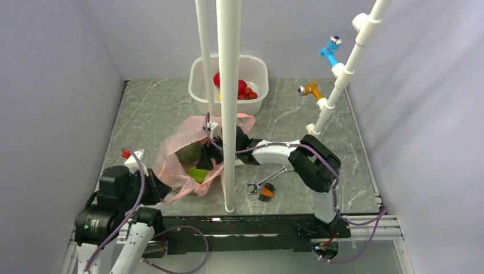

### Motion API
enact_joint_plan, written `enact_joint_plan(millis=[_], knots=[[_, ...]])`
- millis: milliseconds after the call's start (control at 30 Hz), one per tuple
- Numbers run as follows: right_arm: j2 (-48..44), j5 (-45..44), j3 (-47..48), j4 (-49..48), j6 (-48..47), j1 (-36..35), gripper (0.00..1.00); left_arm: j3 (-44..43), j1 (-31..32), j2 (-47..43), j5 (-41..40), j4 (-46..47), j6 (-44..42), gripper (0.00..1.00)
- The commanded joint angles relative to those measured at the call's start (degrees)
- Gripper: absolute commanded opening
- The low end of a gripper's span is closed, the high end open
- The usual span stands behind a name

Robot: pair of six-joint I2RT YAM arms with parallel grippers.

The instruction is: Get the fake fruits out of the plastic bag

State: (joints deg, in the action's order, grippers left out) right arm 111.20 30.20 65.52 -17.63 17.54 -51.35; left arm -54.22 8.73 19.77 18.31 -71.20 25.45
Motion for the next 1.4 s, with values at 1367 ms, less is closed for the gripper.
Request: enact_joint_plan(millis=[1367], knots=[[16.93, -14.19, 19.73, 16.42, -19.28, -12.27, 0.57, 1.03, 0.23, -6.47, 4.8, -1.39, 4.44, 0.0]])
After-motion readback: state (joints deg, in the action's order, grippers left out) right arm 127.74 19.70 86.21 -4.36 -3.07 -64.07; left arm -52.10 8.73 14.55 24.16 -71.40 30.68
